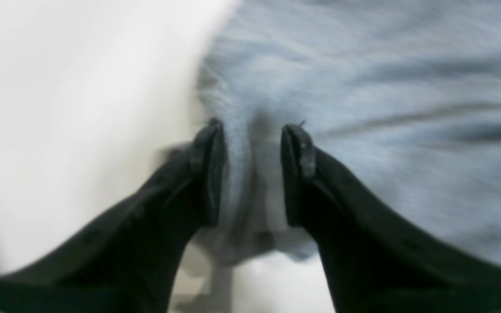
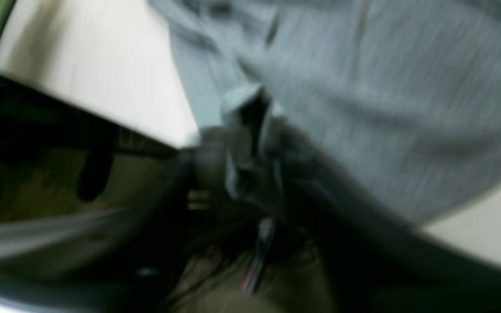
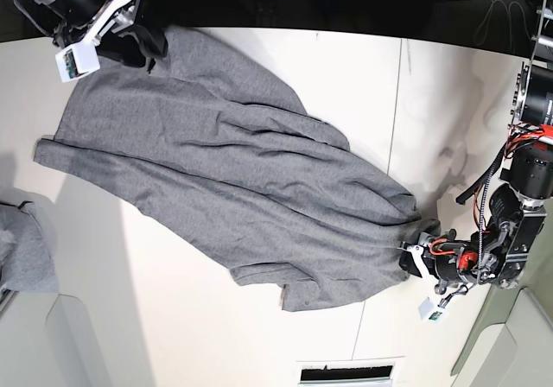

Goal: Layout the t-shirt on the table in an organized manner, then fold the t-shirt properly
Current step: 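Pull the held shirt edge with the right gripper to stretch it, then move both grippers inward and grasp new points on the shirt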

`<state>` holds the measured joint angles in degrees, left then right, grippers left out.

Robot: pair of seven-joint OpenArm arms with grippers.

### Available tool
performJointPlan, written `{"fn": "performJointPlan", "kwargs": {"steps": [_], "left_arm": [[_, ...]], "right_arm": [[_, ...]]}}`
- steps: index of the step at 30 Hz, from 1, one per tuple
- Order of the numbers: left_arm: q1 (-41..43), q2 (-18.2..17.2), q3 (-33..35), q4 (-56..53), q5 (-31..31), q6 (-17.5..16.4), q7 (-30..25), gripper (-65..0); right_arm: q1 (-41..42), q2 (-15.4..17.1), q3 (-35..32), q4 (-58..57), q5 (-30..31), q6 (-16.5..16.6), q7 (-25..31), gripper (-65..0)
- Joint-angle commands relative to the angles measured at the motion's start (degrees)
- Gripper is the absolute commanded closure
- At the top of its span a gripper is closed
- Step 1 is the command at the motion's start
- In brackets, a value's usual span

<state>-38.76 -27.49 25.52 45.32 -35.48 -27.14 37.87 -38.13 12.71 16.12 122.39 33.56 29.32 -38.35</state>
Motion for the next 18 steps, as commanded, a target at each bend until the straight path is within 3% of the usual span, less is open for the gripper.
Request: {"fn": "performJointPlan", "kwargs": {"steps": [1,2,4,7,11,14,18], "left_arm": [[-2.16,-1.53,-0.48,1.99,-3.52,-1.40,0.11,-24.3],[-2.12,-2.45,-0.48,3.13,-7.34,-2.34,1.05,-24.3],[-2.08,-4.35,-0.61,5.09,-13.86,-3.91,3.21,-24.3],[-1.53,-6.25,-2.51,7.04,-17.16,-7.67,7.13,-24.3],[0.87,-7.76,-4.24,8.00,-23.39,-11.78,10.97,-24.3],[3.67,-7.56,-4.22,8.00,-22.43,-12.15,11.43,-24.3],[8.81,-7.45,-4.22,8.00,-18.36,-12.11,9.14,-24.3]], "right_arm": [[0.76,0.44,0.26,1.01,0.72,0.46,1.05,-33.3],[1.92,0.44,0.26,1.01,0.17,0.46,1.07,-36.6],[4.48,0.42,0.26,1.01,-0.44,-0.33,1.25,-37.1],[8.39,-0.24,0.26,0.83,-1.53,-1.05,2.58,-37.1],[15.12,-3.56,0.17,-0.74,-3.17,-1.33,5.51,-37.1],[21.03,-5.81,-1.81,-4.96,-3.80,-1.53,5.60,-36.9],[30.58,-7.87,-10.34,-16.09,-11.89,-1.68,10.01,-36.9]]}}
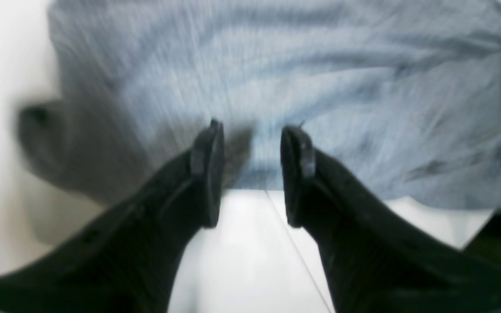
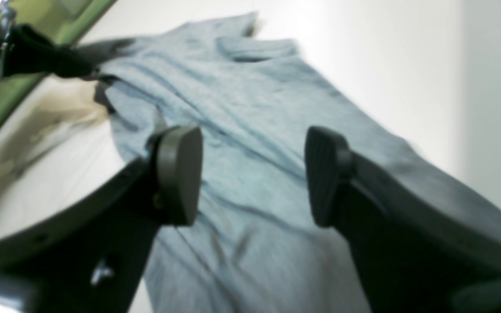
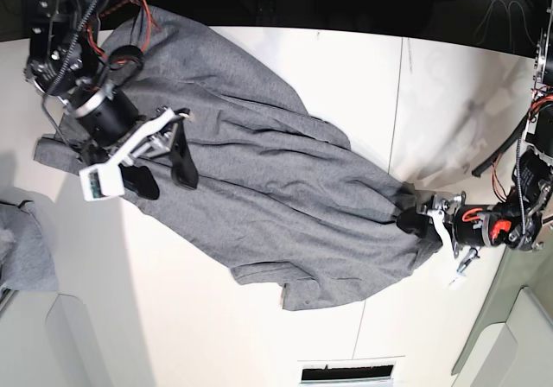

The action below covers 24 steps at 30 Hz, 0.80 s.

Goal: Layout the t-shirt on the table in an organized manner, then fold the t-shirt properly
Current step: 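Move both grippers inward and grasp new points on the shirt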

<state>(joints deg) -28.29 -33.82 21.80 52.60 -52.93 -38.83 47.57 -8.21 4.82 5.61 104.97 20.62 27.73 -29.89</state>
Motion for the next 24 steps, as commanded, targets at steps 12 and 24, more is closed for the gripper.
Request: {"fn": "performJointPlan", "kwargs": {"steps": [12,24], "left_arm": [[3.43,-0.11,-0.52,0.70,13.51,9.16,-11.13,-24.3],[3.69,7.30,-0.52,0.70,23.43,17.00,-17.00,0.0]], "right_arm": [[31.26,-8.02,-19.50,-42.25,-10.60,-5.05,10.88,-36.9],[36.92,-13.20,-25.22,-58.86,-25.86,-8.68,19.67,0.0]]}}
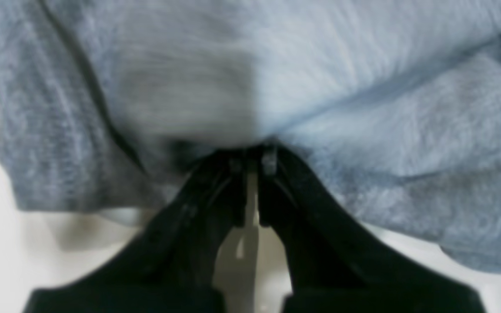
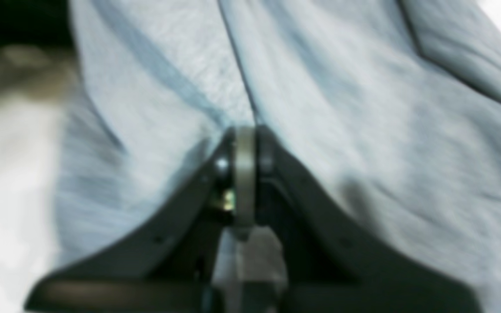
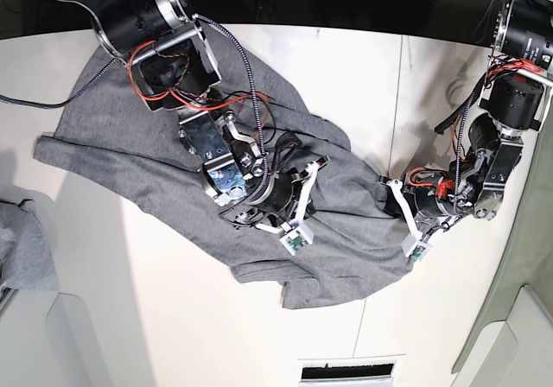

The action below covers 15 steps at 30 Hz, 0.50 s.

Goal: Layout the t-shirt on the table in an organized manner, then fold the t-shirt properly
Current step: 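Move both grippers inward and grasp new points on the shirt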

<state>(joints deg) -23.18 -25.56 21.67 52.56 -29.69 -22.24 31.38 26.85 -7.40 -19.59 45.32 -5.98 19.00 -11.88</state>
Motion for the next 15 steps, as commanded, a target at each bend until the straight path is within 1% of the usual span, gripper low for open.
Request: {"fn": "performJointPlan", "kwargs": {"steps": [1,3,5,6,8,9,12,15], "left_arm": [[-1.44,-1.03,-0.39,0.74,0.31,0.61,-1.16,0.0],[-1.57,-1.31,-0.39,0.74,1.11,0.57,-1.07,0.0],[-1.57,-2.08,-0.39,0.76,2.19,0.59,-0.44,0.0],[-1.57,-2.47,-0.39,0.76,2.23,0.59,0.22,0.0],[-1.57,-3.67,-0.39,0.94,2.36,0.50,2.08,0.0],[-1.53,-4.44,-0.39,1.31,2.32,-0.42,3.26,0.0],[-0.98,-6.67,-0.37,3.82,0.70,-4.81,7.69,0.0],[0.46,-9.44,-0.37,8.61,-2.80,-7.04,10.99,0.0]], "right_arm": [[1.90,-0.74,-0.02,0.81,-0.42,0.04,2.25,0.0],[2.23,0.15,0.02,0.85,-1.36,-0.76,3.04,0.0],[2.69,1.29,0.13,0.87,-1.38,-3.74,3.13,0.0],[2.95,2.08,0.13,0.87,-1.55,-4.72,3.13,0.0],[3.50,3.76,0.13,0.87,-1.81,-5.31,3.15,0.0],[3.87,4.61,0.13,0.87,-1.79,-5.46,3.13,0.0],[4.52,7.08,0.33,0.87,-1.75,-5.79,3.13,0.0],[4.70,8.61,1.95,0.87,-1.49,-5.81,3.13,0.0]]}}
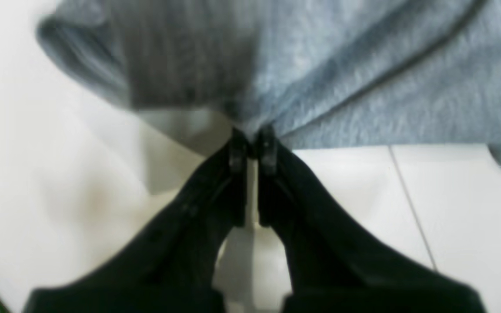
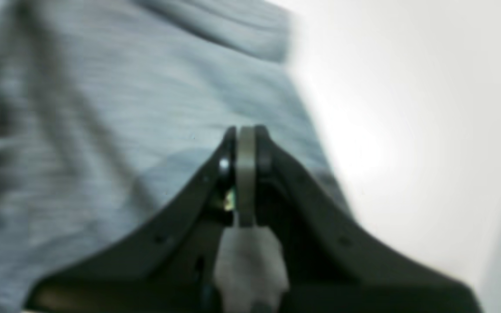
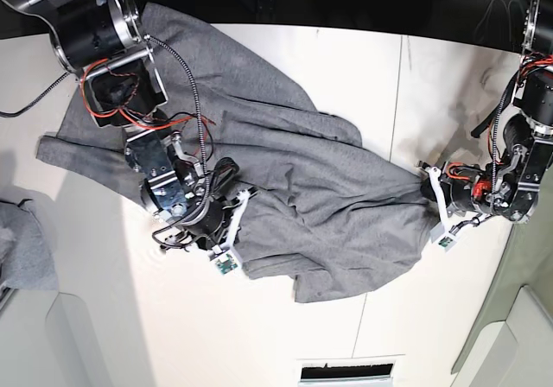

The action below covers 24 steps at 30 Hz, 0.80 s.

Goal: Layout the t-shirt on the table in an organized manner, then fold the t-shirt properly
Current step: 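Move both grippers inward and grasp new points on the shirt, then reach the left gripper into the shirt middle and pinch a fold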

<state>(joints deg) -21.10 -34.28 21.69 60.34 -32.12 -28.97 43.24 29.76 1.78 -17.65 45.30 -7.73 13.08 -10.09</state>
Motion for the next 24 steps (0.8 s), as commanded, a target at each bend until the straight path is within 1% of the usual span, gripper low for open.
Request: {"fn": "performJointPlan", "kwargs": {"steps": [1,3,5,6,7,10,13,15,18,19,20,21,23,24], "left_arm": [[-1.11,-1.75,-0.39,2.80,-1.73,-0.50,-0.04,0.0],[-0.15,-3.78,-0.39,6.71,-4.72,-0.90,1.88,0.0],[0.37,-5.31,-0.39,10.25,-8.72,-1.14,4.46,0.0],[0.39,-5.90,-0.39,11.69,-11.10,-1.51,5.79,0.0],[0.33,-6.43,-0.39,12.87,-13.11,-1.95,6.54,0.0],[0.28,-8.37,-0.39,15.82,-16.59,-1.92,6.49,0.0],[0.13,-9.60,-0.42,17.92,-16.52,-1.92,6.49,-0.5],[-0.48,-9.70,-0.42,18.86,-16.52,-1.92,6.49,-2.3],[-2.36,-9.09,-0.42,19.93,-16.52,-1.92,5.77,-2.3],[-3.28,-8.68,-0.39,20.28,-16.55,-1.90,5.75,-2.3],[-4.33,-8.22,-0.39,20.61,-16.52,-1.88,5.90,-2.3],[-5.40,-7.72,-0.39,20.81,-16.57,-1.90,5.90,-2.3],[-7.63,-6.51,-0.39,21.03,-16.65,-1.92,5.88,-2.3],[-8.66,-5.64,-0.39,21.03,-17.00,-1.90,5.88,-2.3]], "right_arm": [[1.81,-0.33,0.98,0.90,0.50,-0.09,1.33,0.0],[1.81,-0.17,3.41,0.90,2.67,-0.68,1.33,-0.8],[1.79,-0.22,5.92,0.90,5.25,-0.70,1.33,-18.0],[1.79,-0.22,6.97,0.90,6.88,-0.70,1.33,-24.6],[1.79,-0.22,7.89,0.90,7.87,-0.70,1.31,-27.6],[1.16,-0.22,10.16,1.07,9.49,-0.63,0.85,-27.6],[-0.57,-0.37,11.13,1.90,9.75,0.66,-0.24,-27.6],[-2.32,-0.37,11.10,2.82,9.73,0.87,-0.61,-27.6],[-4.90,-0.37,11.10,3.04,9.68,0.81,-0.63,-27.3],[-5.81,-0.35,11.10,3.04,9.66,0.79,-0.61,-25.6],[-6.67,-0.33,11.10,3.04,9.42,0.57,-0.63,-21.6],[-7.58,-0.33,11.10,3.02,8.39,0.50,-0.68,-15.4],[-9.11,-0.26,11.10,3.04,4.61,0.42,-0.90,0.0],[-9.73,-0.09,11.10,3.02,3.13,0.42,-1.77,0.0]]}}
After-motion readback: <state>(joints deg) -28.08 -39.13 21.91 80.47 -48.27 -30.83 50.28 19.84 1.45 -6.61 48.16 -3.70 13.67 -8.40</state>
